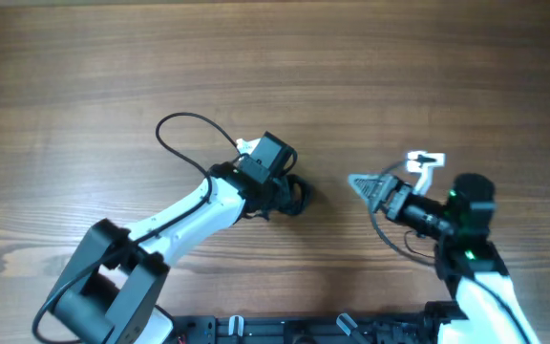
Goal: Untangle cables
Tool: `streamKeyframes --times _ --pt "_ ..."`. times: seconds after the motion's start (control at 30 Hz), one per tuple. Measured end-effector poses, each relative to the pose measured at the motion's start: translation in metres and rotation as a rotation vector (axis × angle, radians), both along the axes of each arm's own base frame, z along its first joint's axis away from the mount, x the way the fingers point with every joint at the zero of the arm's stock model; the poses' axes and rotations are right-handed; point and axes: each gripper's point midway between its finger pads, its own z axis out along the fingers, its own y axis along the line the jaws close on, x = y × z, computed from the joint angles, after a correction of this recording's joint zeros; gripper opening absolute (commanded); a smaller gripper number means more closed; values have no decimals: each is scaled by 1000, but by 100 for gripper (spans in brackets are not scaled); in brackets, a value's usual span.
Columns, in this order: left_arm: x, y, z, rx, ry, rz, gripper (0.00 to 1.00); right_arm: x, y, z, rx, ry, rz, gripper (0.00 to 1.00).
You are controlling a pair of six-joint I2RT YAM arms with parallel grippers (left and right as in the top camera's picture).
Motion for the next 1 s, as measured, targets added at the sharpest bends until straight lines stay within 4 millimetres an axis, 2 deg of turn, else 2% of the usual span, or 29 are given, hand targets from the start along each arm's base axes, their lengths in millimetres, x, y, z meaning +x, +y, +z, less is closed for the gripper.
streamKeyframes --times 0.1,0.17,0.2,0.23,0.3,0.33,0.43,0.47,0.53,0.6,0.63,0.67,0.73,0.8,0.9,0.97,1.0 --pt "9 -1 36 -26 -117 -44 4 0 35 -11 46 9 143 80" --pt "13 1 66 -49 -206 -55 4 1 62 -3 84 -52 220 73" --pt "14 2 73 -53 -224 -57 4 2 70 1 95 -84 234 71" --pt "13 3 77 -53 -236 -60 4 3 80 4 104 -104 243 63" --pt "11 5 79 -47 -238 -64 4 4 95 0 106 -97 229 39" --pt "10 7 82 -44 -242 -65 4 4 100 -2 107 -81 218 30" --pt "9 9 88 -46 -254 -65 4 10 106 2 121 -93 167 18" --pt "9 10 91 -49 -263 -61 4 12 107 7 132 -104 147 5" --pt "9 10 94 -54 -269 -61 4 15 105 7 131 -103 130 5" --pt "10 10 94 -44 -277 -80 15 17 104 6 129 -103 120 5" --pt "11 11 94 -29 -287 -103 29 17 104 6 128 -100 119 4" --pt "12 14 96 -14 -301 -123 55 16 104 4 120 -103 121 5" --pt "19 26 110 -6 -351 -116 61 16 104 1 103 -107 123 4" --pt "31 44 140 -31 -444 -61 72 16 104 2 89 -136 132 5" --pt "44 80 198 -72 -619 47 72 12 108 11 64 -259 195 4" --pt "43 87 210 -81 -650 29 74 2 113 21 64 -357 281 4" --pt "41 84 207 -88 -638 -13 80 -4 116 24 67 -400 324 4"
